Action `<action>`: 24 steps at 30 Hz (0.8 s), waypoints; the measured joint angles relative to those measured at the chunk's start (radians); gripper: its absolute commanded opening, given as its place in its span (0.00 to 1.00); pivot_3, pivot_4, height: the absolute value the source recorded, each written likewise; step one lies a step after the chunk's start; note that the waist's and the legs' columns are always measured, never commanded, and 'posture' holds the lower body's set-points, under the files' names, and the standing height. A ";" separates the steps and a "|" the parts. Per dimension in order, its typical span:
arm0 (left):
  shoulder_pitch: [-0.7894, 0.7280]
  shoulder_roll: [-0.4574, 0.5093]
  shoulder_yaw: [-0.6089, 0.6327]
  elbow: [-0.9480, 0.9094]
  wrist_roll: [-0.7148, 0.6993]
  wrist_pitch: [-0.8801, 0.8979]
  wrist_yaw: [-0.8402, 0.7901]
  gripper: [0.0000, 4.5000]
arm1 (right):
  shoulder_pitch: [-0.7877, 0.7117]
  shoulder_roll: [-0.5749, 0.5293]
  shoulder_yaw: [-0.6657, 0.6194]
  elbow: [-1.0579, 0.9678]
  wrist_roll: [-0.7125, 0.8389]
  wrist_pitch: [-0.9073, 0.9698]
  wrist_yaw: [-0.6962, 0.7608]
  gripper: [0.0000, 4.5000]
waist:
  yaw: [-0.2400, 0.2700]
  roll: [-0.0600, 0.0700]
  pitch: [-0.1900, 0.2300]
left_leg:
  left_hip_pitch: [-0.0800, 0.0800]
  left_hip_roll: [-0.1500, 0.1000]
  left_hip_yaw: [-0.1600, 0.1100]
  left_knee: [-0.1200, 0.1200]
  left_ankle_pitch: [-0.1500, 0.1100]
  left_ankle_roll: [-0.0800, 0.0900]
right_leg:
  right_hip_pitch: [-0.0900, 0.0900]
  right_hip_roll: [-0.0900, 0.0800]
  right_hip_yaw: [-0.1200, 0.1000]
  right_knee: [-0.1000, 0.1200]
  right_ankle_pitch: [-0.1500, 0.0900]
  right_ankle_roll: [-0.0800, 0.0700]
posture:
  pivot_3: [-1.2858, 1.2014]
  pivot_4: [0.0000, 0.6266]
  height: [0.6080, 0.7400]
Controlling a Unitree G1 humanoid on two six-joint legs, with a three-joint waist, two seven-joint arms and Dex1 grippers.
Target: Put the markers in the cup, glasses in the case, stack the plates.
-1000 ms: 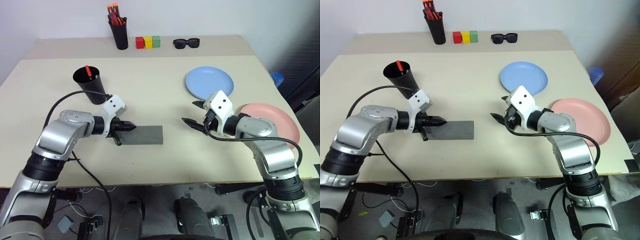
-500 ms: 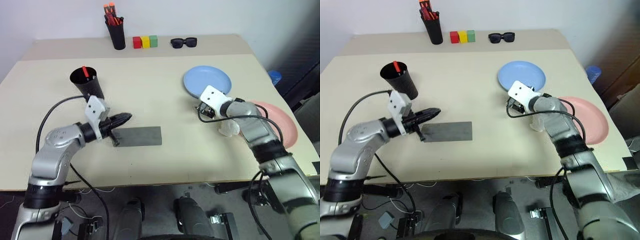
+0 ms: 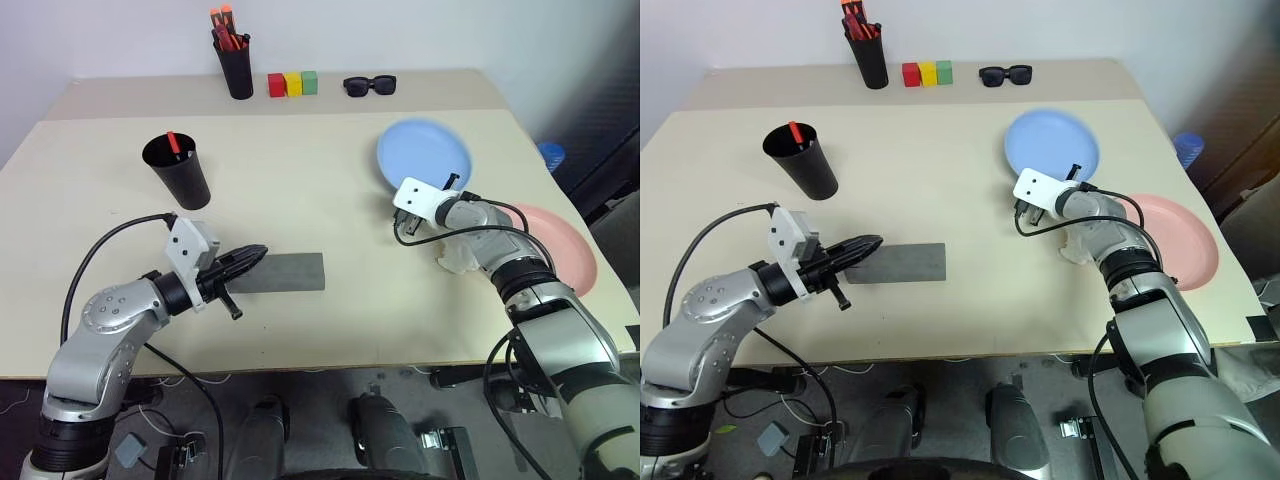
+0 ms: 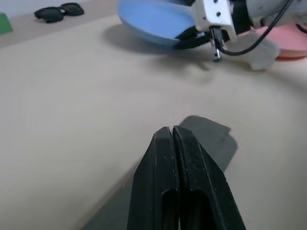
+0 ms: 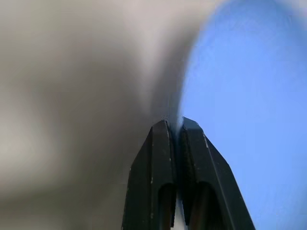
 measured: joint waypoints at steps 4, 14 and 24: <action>0.003 -0.030 -0.041 -0.013 0.001 0.001 0.020 0.00 | 0.181 -0.162 -0.111 -0.379 0.101 0.070 0.154 0.01 | 0.021 0.001 0.001 | -0.001 -0.001 0.000 0.001 -0.001 0.001 | 0.001 -0.001 0.000 -0.001 0.000 0.001 | 0.52 0.24 1.00; -0.130 -0.047 -0.155 0.096 0.007 -0.041 -0.063 0.00 | 0.805 -0.507 -0.612 -1.032 0.445 0.473 0.534 0.01 | 0.030 0.003 0.000 | 0.002 0.000 0.000 0.002 -0.001 0.002 | 0.006 0.000 -0.001 -0.002 -0.001 0.000 | 0.52 0.24 1.00; -0.184 -0.066 -0.201 0.183 0.025 -0.084 -0.110 0.00 | 0.908 -0.496 -0.684 -1.080 0.434 0.565 0.511 0.66 | 0.000 0.004 -0.001 | 0.004 0.000 0.002 0.002 -0.001 0.002 | 0.006 0.001 0.001 -0.002 -0.001 0.000 | 0.52 0.24 1.00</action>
